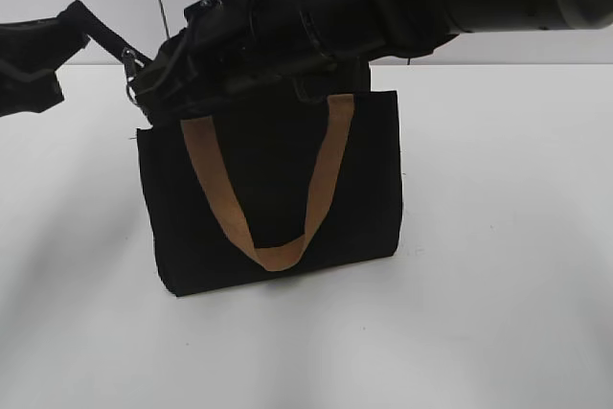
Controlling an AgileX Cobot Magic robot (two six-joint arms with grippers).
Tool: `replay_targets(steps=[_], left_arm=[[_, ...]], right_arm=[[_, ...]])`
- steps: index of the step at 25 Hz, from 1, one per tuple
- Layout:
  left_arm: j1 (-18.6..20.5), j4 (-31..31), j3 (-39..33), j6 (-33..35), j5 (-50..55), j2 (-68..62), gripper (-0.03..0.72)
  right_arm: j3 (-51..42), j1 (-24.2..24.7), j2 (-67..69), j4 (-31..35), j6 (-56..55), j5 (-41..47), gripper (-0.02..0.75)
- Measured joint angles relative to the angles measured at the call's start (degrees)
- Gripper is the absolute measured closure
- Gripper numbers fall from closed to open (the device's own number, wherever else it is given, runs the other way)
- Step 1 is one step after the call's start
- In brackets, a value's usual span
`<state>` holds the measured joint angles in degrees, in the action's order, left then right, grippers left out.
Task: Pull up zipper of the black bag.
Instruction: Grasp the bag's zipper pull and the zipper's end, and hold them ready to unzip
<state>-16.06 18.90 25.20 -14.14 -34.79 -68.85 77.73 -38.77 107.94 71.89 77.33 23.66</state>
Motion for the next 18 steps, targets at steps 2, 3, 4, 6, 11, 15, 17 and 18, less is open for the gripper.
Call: replay_targets(steps=[2, 3, 4, 6, 11, 15, 17, 18], left_arm=[[-0.01, 0.0, 0.0, 0.0, 0.07, 0.0, 0.686], [-0.01, 0.0, 0.0, 0.0, 0.2, 0.0, 0.686], [-0.01, 0.0, 0.0, 0.0, 0.72, 0.0, 0.686], [-0.01, 0.0, 0.0, 0.0, 2.66, 0.0, 0.686], [-0.01, 0.0, 0.0, 0.0, 9.29, -0.12, 0.686], [-0.01, 0.0, 0.0, 0.0, 11.95, -1.49, 0.686], [-0.01, 0.0, 0.0, 0.0, 13.28, -1.99, 0.686], [-0.01, 0.0, 0.0, 0.0, 13.76, -2.22, 0.686]], right_arm=[[0.0, 0.0, 0.0, 0.18, -0.42, 0.07, 0.739], [0.0, 0.0, 0.0, 0.18, -0.73, 0.19, 0.739], [0.0, 0.0, 0.0, 0.18, -1.09, 0.52, 0.739], [0.0, 0.0, -0.07, 0.18, -1.98, 1.37, 0.739], [0.0, 0.0, -1.82, 0.32, -4.81, 3.18, 0.739], [0.0, 0.0, -2.99, 0.32, -7.0, 4.53, 0.739], [0.0, 0.12, -3.04, 0.27, -7.58, 4.97, 0.739], [0.0, 0.44, -3.04, 0.27, -8.14, 5.17, 0.739]])
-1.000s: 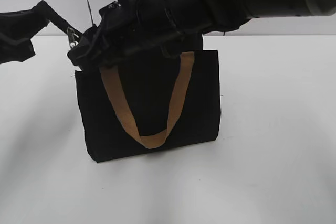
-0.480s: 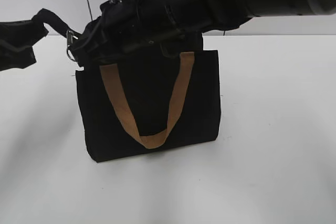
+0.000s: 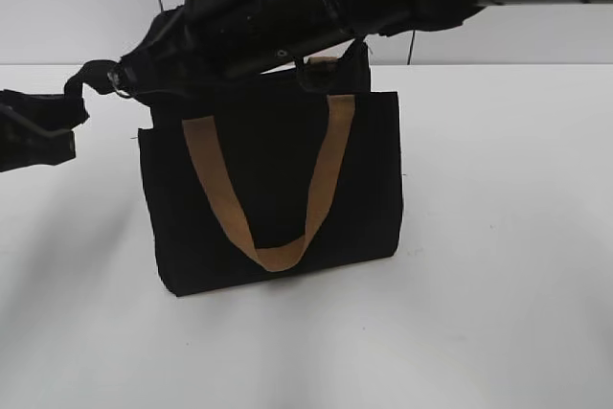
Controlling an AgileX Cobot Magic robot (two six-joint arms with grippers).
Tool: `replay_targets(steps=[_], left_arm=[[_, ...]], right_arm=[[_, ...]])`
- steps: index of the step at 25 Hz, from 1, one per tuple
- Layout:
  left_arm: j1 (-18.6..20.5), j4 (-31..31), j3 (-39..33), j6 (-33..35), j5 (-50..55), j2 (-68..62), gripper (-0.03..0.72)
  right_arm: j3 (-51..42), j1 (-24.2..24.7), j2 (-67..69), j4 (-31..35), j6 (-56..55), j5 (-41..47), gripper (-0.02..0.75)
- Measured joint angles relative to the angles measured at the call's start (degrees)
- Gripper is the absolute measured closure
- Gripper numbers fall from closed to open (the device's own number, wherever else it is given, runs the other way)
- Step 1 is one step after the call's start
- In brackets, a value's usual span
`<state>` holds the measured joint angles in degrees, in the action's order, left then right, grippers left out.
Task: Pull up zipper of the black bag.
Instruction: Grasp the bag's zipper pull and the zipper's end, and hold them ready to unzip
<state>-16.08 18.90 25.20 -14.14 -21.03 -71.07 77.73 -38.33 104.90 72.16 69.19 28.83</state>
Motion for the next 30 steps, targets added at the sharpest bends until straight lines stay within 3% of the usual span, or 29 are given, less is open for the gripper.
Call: replay_targets(steps=[14, 30], left_arm=[[-0.06, 0.01, 0.0, 0.0, 2.72, -0.54, 0.686], [-0.06, -0.87, 0.0, 0.0, 12.09, -0.54, 0.686]], right_arm=[[0.0, 8.76, 0.0, -0.78, -3.16, 2.07, 0.739], [0.0, 9.85, -0.14, -20.85, -12.83, 2.65, 0.739]])
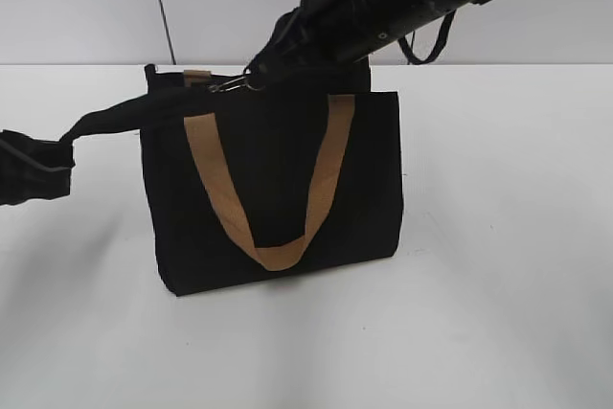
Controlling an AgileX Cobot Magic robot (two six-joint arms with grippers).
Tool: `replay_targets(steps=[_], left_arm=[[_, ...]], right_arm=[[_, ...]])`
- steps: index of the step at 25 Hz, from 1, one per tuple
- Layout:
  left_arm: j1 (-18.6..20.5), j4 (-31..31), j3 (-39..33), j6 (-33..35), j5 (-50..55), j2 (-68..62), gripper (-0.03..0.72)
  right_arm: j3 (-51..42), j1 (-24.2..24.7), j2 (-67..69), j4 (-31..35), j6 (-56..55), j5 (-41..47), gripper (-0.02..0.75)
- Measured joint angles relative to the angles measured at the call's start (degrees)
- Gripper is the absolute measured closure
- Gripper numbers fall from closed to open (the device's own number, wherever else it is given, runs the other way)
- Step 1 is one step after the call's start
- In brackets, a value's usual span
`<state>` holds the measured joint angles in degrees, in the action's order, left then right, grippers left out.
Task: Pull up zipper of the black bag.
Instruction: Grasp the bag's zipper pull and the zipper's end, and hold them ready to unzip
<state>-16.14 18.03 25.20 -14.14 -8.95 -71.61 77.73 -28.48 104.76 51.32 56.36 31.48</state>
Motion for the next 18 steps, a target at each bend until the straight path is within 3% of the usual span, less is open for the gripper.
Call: replay_targets(steps=[12, 18], left_arm=[[0.0, 0.0, 0.02, 0.0, 0.41, 0.0, 0.686], [0.0, 0.0, 0.02, 0.0, 0.72, 0.0, 0.686]], right_arm=[[0.0, 11.76, -2.79, -2.94, -4.28, 7.68, 0.739], [0.0, 14.64, -3.83, -4.44, -4.67, 10.33, 0.739]])
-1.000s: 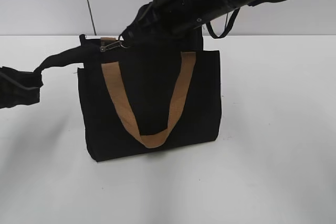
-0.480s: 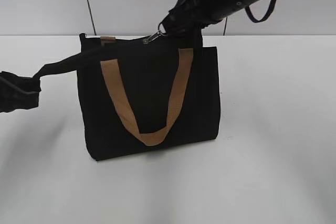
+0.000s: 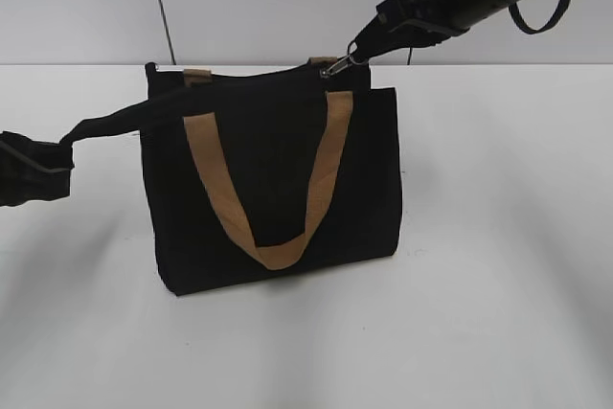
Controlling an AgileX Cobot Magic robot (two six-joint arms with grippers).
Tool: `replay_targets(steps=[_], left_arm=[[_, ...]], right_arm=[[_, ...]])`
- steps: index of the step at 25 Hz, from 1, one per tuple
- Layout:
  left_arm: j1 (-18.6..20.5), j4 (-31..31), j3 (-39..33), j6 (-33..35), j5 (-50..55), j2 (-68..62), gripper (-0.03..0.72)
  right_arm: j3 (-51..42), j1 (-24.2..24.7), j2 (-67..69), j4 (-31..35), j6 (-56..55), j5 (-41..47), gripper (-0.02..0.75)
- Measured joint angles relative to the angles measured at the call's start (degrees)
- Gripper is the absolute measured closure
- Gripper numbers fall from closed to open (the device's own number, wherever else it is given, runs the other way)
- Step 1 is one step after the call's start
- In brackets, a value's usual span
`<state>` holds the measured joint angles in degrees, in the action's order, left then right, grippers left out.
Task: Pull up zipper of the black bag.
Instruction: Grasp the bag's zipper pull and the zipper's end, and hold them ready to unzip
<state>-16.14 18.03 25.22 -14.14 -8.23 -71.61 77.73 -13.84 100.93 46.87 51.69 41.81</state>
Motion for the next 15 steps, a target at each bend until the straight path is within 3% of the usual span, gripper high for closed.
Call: replay_targets(steps=[5, 7, 10, 13, 15], left_arm=[[0.0, -0.84, 0.0, 0.0, 0.07, 0.0, 0.687], [0.0, -3.31, 0.0, 0.0, 0.17, 0.0, 0.685], [0.0, -6.29, 0.15, 0.0, 1.89, 0.0, 0.617], [0.0, -9.93, 1.99, 0.0, 8.23, 0.95, 0.453], [0.0, -12.2, 3.73, 0.0, 12.25, 2.04, 0.349]], right_arm=[[0.0, -0.34, -0.06, 0.05, -0.12, 0.52, 0.734], [0.0, -0.53, -0.06, 0.05, -0.25, 1.4, 0.678], [0.0, -0.53, -0.12, 0.05, -0.87, 3.33, 0.484], [0.0, -0.53, -0.72, -0.86, -2.44, 6.02, 0.288], [0.0, -0.53, -1.87, -2.31, -4.41, 7.44, 0.234]])
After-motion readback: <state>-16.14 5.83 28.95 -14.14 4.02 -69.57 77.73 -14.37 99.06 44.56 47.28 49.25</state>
